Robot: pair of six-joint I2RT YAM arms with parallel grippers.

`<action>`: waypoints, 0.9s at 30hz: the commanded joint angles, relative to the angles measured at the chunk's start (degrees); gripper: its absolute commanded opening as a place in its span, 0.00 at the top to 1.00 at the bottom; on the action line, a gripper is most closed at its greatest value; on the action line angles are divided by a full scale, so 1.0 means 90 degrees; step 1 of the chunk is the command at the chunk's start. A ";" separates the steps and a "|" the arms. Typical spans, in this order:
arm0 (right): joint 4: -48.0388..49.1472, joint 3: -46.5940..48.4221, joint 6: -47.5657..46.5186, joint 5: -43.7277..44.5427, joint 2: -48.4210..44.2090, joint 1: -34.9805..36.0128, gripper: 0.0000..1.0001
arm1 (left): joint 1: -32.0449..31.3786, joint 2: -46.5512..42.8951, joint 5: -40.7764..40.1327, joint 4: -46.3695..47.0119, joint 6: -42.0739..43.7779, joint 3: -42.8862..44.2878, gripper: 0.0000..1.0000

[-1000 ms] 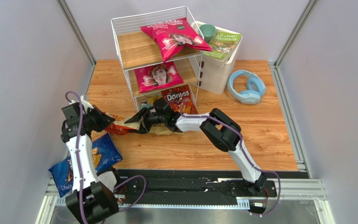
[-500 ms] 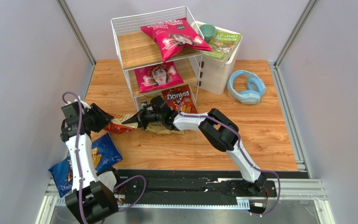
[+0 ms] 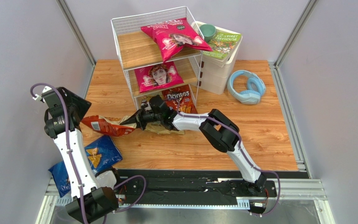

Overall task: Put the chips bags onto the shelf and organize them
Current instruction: Pick up the potato chip from the center of the board.

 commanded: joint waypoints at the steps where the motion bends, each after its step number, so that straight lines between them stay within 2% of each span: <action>1: 0.0560 -0.0173 0.0220 -0.0219 -0.0893 0.0095 1.00 | 0.0035 -0.0098 0.0178 -0.0232 -0.0835 0.0253 0.48; 6: 0.0483 -0.0398 0.0152 -0.0443 -0.1197 0.0095 1.00 | 0.0045 -0.0126 0.1039 -0.0252 -0.1733 -0.0058 0.50; 10: 0.0424 -0.0389 0.0015 -0.0667 -0.1315 0.0085 1.00 | 0.0025 -0.0546 0.1624 0.0703 -0.2047 -0.0908 0.51; 16: 0.0541 0.0119 -0.0083 -0.1019 -0.1031 0.0153 1.00 | 0.0025 -0.1045 0.1479 0.1583 -0.2427 -0.1466 0.51; 19: 0.0405 0.0119 -0.0316 -0.1165 -0.1158 0.0144 1.00 | 0.0016 -0.1162 0.1353 0.2003 -0.2711 -0.1379 0.51; 23: 0.0228 0.0207 -0.0571 -0.1390 -0.1217 0.0143 1.00 | 0.0025 -0.1202 0.0767 0.1868 -0.2633 -0.0930 0.50; 27: 0.0132 0.0500 -0.0678 -0.1634 -0.1217 0.0153 1.00 | 0.0025 -0.0919 0.0911 0.1966 -0.2682 -0.0432 0.50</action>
